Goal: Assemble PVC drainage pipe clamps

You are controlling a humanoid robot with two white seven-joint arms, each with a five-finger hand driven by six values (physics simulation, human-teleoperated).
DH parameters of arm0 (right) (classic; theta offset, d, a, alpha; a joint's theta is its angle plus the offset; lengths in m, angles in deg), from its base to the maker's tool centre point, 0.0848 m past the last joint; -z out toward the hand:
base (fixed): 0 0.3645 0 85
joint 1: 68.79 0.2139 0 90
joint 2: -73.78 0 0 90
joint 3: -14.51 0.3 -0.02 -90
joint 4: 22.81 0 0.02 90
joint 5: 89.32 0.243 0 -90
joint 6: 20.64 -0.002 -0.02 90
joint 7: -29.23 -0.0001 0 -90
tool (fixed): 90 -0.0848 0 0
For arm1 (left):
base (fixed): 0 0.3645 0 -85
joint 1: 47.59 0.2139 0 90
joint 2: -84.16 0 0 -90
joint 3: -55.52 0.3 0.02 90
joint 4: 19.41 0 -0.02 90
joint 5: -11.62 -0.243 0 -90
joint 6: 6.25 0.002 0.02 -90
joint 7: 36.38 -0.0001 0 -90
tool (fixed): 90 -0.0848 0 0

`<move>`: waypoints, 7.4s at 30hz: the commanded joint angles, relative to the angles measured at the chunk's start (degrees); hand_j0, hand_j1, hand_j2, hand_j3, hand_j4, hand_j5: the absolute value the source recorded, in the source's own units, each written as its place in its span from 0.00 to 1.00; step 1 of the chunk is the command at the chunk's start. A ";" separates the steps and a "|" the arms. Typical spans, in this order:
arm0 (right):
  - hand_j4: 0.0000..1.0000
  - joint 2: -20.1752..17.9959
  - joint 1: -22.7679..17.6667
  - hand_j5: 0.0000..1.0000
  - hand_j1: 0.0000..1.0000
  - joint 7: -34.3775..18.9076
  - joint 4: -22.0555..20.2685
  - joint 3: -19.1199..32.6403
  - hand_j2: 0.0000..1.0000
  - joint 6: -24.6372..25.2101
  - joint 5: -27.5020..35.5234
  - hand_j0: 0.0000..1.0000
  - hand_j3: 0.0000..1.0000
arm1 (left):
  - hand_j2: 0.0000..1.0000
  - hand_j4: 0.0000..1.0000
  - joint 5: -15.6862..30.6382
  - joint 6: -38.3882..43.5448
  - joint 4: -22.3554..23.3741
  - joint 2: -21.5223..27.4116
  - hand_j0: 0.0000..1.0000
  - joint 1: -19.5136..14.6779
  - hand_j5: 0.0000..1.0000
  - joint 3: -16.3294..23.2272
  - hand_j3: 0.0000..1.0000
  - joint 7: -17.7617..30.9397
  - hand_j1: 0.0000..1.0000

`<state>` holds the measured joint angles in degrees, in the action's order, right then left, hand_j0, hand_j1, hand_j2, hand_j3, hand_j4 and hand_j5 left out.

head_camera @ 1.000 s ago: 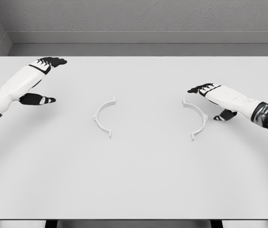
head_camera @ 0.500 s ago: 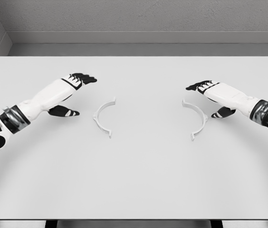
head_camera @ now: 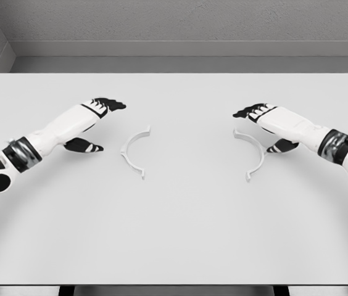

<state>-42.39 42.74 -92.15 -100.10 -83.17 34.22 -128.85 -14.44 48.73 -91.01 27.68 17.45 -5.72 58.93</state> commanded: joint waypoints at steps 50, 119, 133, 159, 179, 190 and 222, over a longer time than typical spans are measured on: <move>1.00 1.21 1.93 1.00 1.00 0.00 2.40 -2.16 1.00 0.14 -0.03 1.00 1.00 | 1.00 1.00 -0.22 0.02 6.04 -6.70 1.00 -2.46 1.00 1.73 1.00 -0.03 1.00; 1.00 7.89 10.37 1.00 1.00 -0.26 9.35 -9.64 1.00 1.83 -0.73 1.00 1.00 | 1.00 1.00 -0.66 0.02 4.01 -7.41 1.00 -1.93 1.00 1.56 1.00 -0.03 1.00; 1.00 10.53 10.90 1.00 1.00 -0.35 9.70 -11.31 1.00 1.91 -1.08 1.00 1.00 | 1.00 1.00 -0.40 0.02 5.07 -6.09 1.00 -3.43 1.00 1.56 1.00 -0.03 1.00; 1.00 -10.48 -8.70 1.00 1.00 -2.55 -15.52 11.72 1.00 0.14 18.78 1.00 1.00 | 1.00 1.00 -0.84 0.02 4.28 -6.97 1.00 -2.90 1.00 4.72 1.00 -0.03 1.00; 1.00 -9.60 -10.72 1.00 1.00 -2.55 -11.83 11.37 1.00 0.14 18.69 1.00 1.00 | 1.00 1.00 -1.19 0.02 4.28 -8.20 1.00 -3.34 1.00 4.72 1.00 -0.03 1.00; 1.00 -8.72 -10.72 1.00 1.00 -2.55 -12.18 11.37 1.00 0.14 18.69 1.00 1.00 | 1.00 1.00 -1.19 0.02 4.28 -9.43 1.00 -3.43 1.00 4.63 1.00 -0.03 1.00; 1.00 -8.72 -10.81 1.00 1.00 -2.55 -12.27 11.46 1.00 0.14 18.78 1.00 1.00 | 1.00 1.00 -1.28 0.02 7.35 -10.75 1.00 -5.36 1.00 4.11 1.00 -0.03 1.00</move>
<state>-51.06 31.93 -94.73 -112.36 -71.72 34.19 -110.49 -16.06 48.72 -83.70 17.11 12.09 -1.62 58.93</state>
